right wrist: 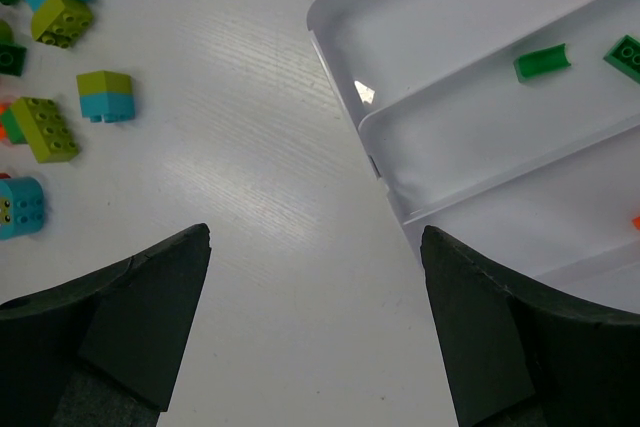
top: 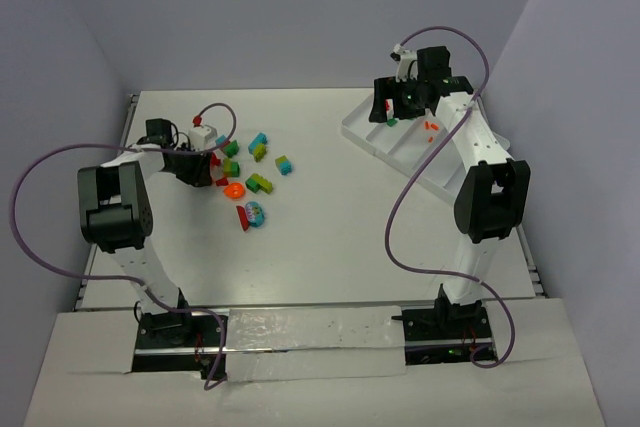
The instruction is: Sort the legos into containers by color
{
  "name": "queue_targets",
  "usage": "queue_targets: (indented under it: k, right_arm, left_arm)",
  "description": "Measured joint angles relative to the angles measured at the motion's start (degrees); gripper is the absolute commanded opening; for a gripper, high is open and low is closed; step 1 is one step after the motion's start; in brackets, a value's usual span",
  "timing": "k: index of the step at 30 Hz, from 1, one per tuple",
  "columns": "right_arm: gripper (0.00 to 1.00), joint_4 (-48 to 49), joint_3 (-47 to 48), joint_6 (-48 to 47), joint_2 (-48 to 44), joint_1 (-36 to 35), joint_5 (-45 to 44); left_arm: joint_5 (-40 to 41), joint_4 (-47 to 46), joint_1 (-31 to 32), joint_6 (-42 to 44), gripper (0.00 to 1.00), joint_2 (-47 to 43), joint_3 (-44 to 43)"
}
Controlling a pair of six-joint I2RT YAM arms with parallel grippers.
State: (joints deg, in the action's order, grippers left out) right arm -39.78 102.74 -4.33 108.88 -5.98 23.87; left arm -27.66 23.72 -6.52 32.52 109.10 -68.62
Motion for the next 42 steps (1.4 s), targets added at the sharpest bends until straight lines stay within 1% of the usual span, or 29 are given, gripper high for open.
queue_targets:
  k: [3, 11, 17, 25, 34, 42]
  right_arm:
    - [0.93, 0.0, 0.0, 0.01, 0.01, 0.0, 0.01]
    - [0.93, -0.04, 0.0, 0.01, 0.02, 0.0, -0.01]
    - [0.93, -0.04, 0.0, 0.02, 0.07, 0.0, 0.02]
    - [0.93, -0.08, 0.0, 0.04, 0.17, 0.0, 0.01]
    - [0.93, -0.08, 0.0, 0.04, 0.17, 0.0, 0.01]
    - [0.93, -0.08, 0.0, 0.04, 0.17, 0.0, 0.03]
  left_arm:
    - [0.27, -0.21, 0.33, -0.65, 0.37, 0.11, -0.07]
    - [0.39, -0.15, 1.15, -0.44, 0.38, 0.52, -0.63]
    - [0.4, -0.2, 2.6, -0.09, 0.46, 0.41, -0.47]
    - [1.16, -0.76, 3.49, -0.31, 0.41, 0.39, -0.42]
    - [4.29, -2.8, 5.28, -0.04, 0.34, -0.33, 0.8]
    - [6.21, -3.89, 5.74, -0.15, 0.32, -2.02, 2.87]
